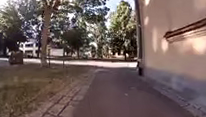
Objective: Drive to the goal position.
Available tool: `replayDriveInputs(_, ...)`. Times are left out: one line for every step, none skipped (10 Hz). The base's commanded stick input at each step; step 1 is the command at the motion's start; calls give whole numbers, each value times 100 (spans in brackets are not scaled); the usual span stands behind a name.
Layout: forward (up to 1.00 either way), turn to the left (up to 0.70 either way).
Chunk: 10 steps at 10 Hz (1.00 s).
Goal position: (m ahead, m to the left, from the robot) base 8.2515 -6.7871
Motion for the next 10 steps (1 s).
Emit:
replayDriveInputs(70,0)
replayDriveInputs(70,-5)
replayDriveInputs(70,-13)
replayDriveInputs(70,-14)
replayDriveInputs(70,-14)
replayDriveInputs(70,-14)
replayDriveInputs(70,-12)
replayDriveInputs(70,-6)
replayDriveInputs(70,0)
replayDriveInputs(70,0)
